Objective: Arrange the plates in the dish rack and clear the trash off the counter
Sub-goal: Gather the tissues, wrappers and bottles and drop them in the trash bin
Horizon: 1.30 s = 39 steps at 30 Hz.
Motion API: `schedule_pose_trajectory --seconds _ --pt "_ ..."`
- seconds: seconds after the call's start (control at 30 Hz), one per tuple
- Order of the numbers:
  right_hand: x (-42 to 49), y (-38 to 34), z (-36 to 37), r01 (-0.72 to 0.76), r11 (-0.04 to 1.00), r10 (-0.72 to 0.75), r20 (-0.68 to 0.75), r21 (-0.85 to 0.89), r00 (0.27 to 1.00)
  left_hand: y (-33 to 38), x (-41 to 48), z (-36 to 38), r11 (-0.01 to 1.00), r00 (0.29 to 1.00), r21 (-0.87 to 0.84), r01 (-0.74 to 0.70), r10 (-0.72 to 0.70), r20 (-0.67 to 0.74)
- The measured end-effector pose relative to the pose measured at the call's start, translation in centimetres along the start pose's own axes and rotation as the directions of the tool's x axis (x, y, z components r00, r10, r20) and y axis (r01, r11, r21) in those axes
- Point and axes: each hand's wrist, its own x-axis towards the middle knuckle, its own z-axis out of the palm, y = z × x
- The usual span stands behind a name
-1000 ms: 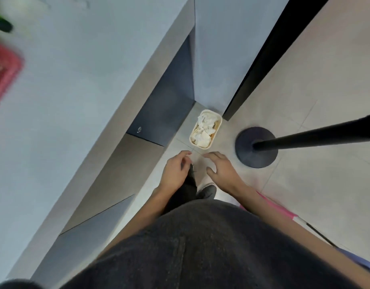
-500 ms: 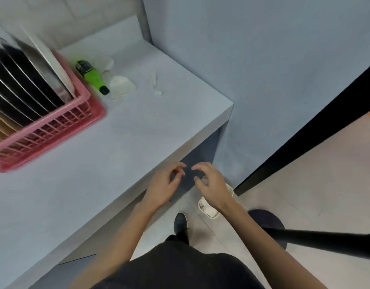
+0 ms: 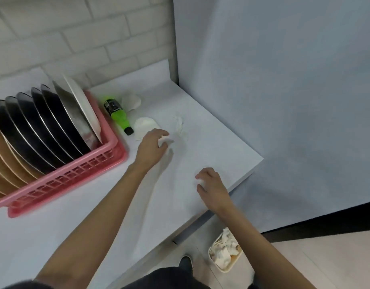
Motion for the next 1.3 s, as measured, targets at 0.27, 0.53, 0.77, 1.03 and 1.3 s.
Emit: schedule_pose_trajectory --seconds 0.27,0.53,0.77,1.03,1.3 --pt "2.6 1.2 1.5 0.021 0.991 0.019 -0.284 0.136 0.959 -5.8 9.0 2.5 0.892 0.979 0.426 0.150 -0.193 0.059" --pt "9.3 0.1 0.9 0.031 0.999 -0.039 -0.255 -0.034 0.966 -7.5 7.7 4.4 0.937 0.997 0.348 0.030 -0.050 0.050" --pt "16.0 -0.7 1.9 0.130 0.968 -0.161 -0.137 -0.215 0.977 -6.9 7.4 3.8 0.996 0.998 0.078 0.036 -0.032 -0.052" --pt "23.8 -2.8 2.6 0.135 0.875 -0.144 0.017 -0.465 0.989 -7.9 7.8 5.0 0.973 0.992 0.201 0.112 -0.098 -0.077" --pt "23.1 -2.3 2.7 0.116 0.925 -0.170 -0.120 -0.361 0.978 -7.6 8.2 4.2 0.975 0.996 0.214 0.067 -0.053 -0.070"
